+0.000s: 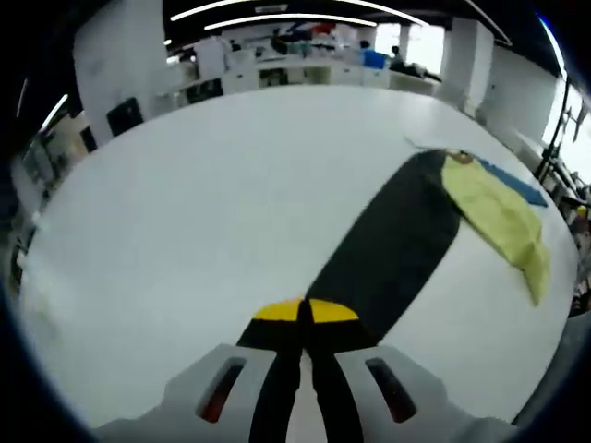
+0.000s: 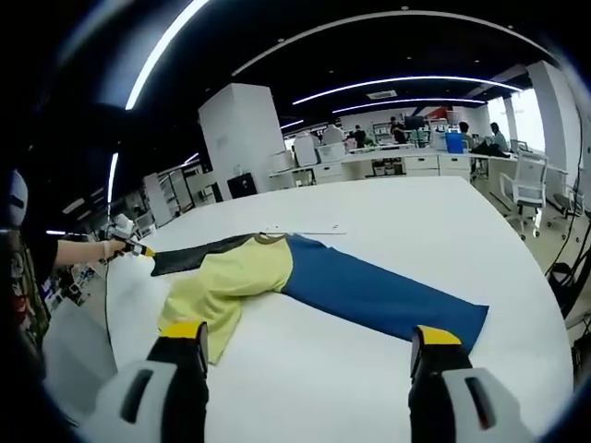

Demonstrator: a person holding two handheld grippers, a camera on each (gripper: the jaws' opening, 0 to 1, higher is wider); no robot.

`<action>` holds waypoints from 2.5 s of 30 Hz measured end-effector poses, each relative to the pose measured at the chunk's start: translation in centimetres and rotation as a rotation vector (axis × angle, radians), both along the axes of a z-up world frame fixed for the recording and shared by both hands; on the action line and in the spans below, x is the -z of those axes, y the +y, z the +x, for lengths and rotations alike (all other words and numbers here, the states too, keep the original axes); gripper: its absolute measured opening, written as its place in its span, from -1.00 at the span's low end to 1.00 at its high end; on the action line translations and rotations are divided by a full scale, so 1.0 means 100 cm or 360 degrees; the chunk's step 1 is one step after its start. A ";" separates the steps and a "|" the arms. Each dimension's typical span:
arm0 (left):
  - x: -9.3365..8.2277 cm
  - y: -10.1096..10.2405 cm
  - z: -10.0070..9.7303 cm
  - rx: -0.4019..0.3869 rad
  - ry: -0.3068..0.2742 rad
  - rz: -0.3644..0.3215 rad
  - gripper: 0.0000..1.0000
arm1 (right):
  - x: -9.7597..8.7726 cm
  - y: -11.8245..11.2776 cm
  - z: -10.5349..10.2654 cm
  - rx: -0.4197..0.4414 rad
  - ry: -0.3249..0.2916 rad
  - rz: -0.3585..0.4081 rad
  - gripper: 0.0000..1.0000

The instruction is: Fold the garment on the visible template until the final outline fits inside the template.

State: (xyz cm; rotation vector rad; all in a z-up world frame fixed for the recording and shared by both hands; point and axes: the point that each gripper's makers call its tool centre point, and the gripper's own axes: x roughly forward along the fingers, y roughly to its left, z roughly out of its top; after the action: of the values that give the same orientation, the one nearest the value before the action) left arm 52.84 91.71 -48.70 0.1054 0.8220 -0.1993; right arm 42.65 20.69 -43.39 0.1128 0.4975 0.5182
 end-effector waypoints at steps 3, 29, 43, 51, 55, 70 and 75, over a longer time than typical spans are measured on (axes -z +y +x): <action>0.008 0.009 0.011 -0.0022 0.0013 -0.0004 -1.00 | -0.002 0.004 0.002 -0.0026 0.0001 -0.0008 0.84; 0.043 0.049 0.083 -0.0019 0.0107 0.0189 -1.00 | 0.010 0.012 0.001 -0.0061 0.0107 -0.0067 0.86; 0.048 0.049 0.085 -0.0035 0.0097 0.0204 -1.00 | 0.014 0.015 -0.002 -0.0059 0.0120 -0.0042 0.85; 0.047 0.045 0.083 0.0042 0.0069 0.0286 -1.00 | 0.017 0.012 -0.007 -0.0038 0.0131 -0.0039 0.85; 0.042 0.044 0.083 0.0044 0.0028 0.0277 -0.91 | 0.018 0.012 -0.009 -0.0041 0.0136 -0.0043 0.84; 0.010 0.033 0.080 0.0054 -0.0171 0.0229 0.26 | 0.015 0.025 -0.009 -0.0078 0.0111 0.0012 0.93; 0.001 0.007 0.070 0.0148 -0.0195 0.0139 0.45 | 0.014 0.027 -0.011 -0.0100 0.0109 -0.0007 0.99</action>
State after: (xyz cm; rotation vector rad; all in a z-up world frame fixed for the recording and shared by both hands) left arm 59.81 92.43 -48.77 0.2362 0.7040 -0.2420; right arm 41.56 23.37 -44.80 0.1110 0.5705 0.5759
